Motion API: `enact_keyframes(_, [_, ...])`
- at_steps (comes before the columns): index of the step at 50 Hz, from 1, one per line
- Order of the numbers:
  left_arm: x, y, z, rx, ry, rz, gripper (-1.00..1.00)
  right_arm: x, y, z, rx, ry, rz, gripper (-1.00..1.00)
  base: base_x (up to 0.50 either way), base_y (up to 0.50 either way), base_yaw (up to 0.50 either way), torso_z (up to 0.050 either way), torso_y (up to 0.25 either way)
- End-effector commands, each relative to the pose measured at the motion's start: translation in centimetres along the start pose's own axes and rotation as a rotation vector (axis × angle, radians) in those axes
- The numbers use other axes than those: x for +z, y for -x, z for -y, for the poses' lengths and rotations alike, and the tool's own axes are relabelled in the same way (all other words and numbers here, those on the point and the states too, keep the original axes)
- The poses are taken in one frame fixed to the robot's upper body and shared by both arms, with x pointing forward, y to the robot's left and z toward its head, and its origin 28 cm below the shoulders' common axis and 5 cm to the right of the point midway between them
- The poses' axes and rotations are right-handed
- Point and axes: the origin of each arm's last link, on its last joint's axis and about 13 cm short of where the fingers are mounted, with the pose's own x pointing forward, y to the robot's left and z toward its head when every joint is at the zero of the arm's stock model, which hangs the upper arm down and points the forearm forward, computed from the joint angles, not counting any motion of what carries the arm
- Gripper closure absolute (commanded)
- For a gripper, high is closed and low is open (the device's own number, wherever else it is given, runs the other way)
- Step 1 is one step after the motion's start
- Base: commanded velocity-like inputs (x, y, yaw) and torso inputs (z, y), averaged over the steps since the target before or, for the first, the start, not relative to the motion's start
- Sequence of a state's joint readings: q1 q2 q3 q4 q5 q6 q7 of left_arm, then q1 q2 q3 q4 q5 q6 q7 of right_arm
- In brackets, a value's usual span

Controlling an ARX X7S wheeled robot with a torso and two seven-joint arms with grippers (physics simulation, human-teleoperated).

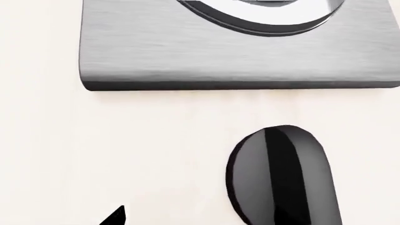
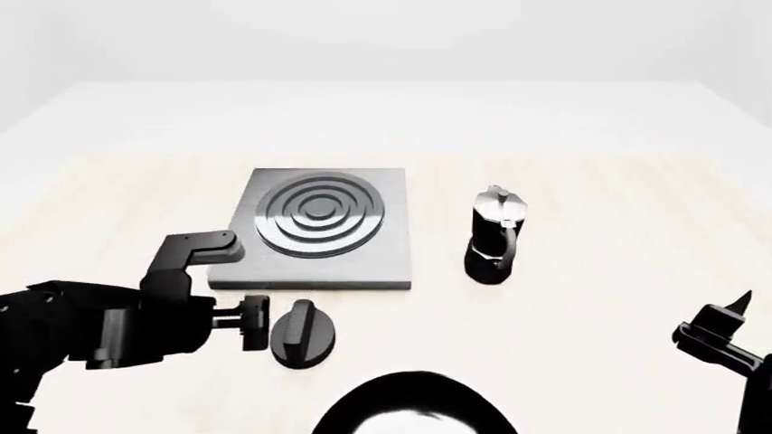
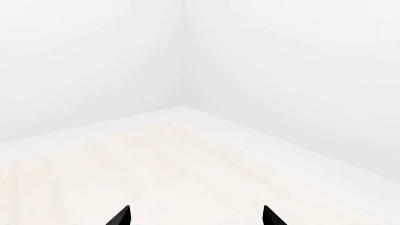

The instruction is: Turn on the stove and put the frying pan on it.

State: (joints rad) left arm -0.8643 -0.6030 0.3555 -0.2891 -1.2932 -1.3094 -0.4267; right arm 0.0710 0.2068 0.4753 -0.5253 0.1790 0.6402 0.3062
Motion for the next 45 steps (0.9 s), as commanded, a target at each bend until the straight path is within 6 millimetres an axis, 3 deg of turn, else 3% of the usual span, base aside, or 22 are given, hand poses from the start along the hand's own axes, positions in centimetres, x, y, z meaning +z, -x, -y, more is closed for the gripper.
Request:
enact_keyframes(1, [-1.5, -3.2, -0.2, -0.032, -0.034, -0.079, -1.0, 0.0, -0.1, -0.3, 0.014, 0.003, -0.006, -1.0, 0.0, 0.0, 0.0, 0.0, 0.0])
enact_keyframes(26, [-1.7, -4.0, 0.1, -0.039, -0.05, -0.092, -1.0, 0.0, 0.0, -0.3, 0.018, 0.003, -0.006, -1.0, 0.0, 0.0, 0.0, 0.0, 0.0])
enact_keyframes(45, [-0.5, -3.9, 2.0, -0.128, -0.111, -0.051, -1.0, 0.3, -0.1, -0.4, 0.023, -0.001, -0.002, -1.0, 0.0, 0.0, 0.0, 0.0, 0.0])
